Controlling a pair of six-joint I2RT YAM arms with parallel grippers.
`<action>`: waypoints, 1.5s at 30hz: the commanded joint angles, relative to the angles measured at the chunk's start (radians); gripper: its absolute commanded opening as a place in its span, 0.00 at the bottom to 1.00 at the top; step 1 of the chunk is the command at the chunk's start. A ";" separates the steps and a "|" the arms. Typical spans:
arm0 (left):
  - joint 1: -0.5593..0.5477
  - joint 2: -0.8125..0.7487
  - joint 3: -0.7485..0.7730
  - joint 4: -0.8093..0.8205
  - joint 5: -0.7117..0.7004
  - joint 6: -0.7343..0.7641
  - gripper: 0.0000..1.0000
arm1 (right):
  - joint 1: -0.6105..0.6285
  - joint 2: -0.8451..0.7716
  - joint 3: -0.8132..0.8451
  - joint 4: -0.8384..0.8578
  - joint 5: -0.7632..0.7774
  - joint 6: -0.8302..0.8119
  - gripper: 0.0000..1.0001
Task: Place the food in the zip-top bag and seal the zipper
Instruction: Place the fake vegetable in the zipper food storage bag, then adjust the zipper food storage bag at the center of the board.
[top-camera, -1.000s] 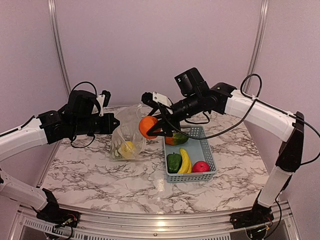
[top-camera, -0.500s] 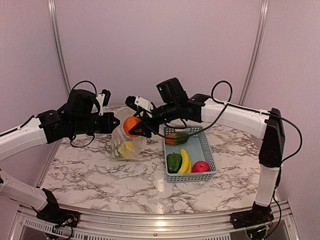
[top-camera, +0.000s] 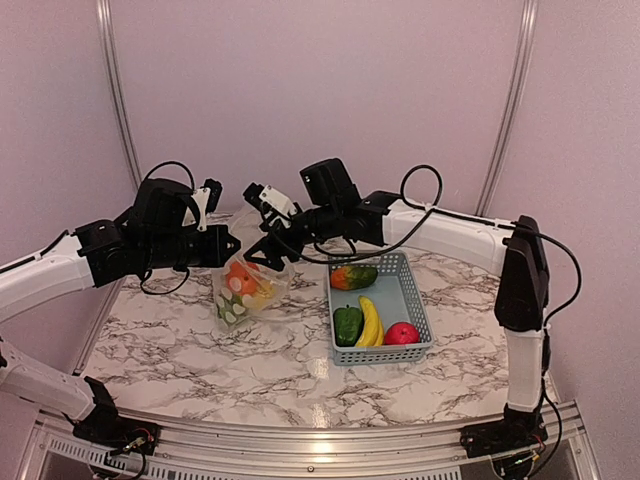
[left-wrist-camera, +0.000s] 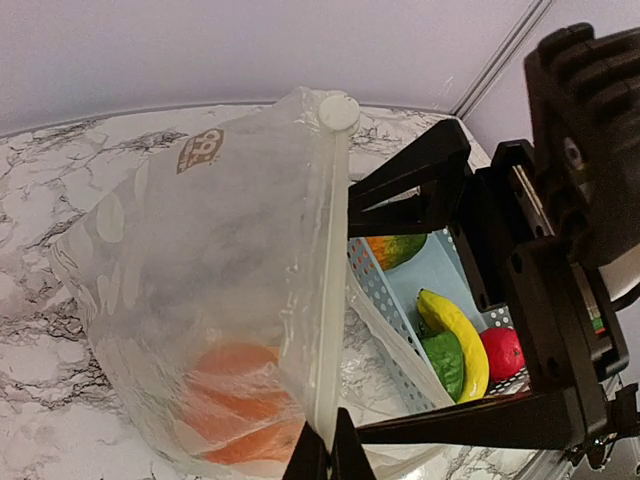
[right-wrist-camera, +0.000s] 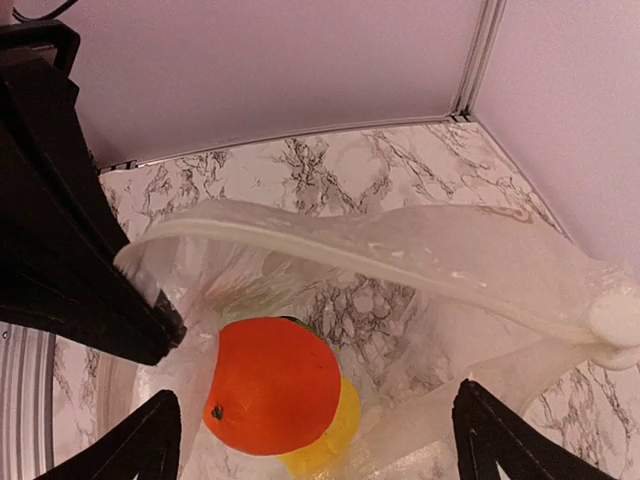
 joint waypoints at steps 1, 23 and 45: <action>-0.002 -0.027 0.007 -0.002 -0.005 0.021 0.00 | -0.007 -0.153 -0.054 -0.029 -0.098 0.023 0.91; -0.003 0.004 0.011 0.006 -0.019 0.041 0.00 | -0.193 -0.203 -0.297 -0.159 -0.232 0.013 0.75; -0.002 -0.048 0.000 0.052 -0.105 -0.029 0.00 | -0.155 -0.184 -0.297 -0.082 -0.308 0.186 0.51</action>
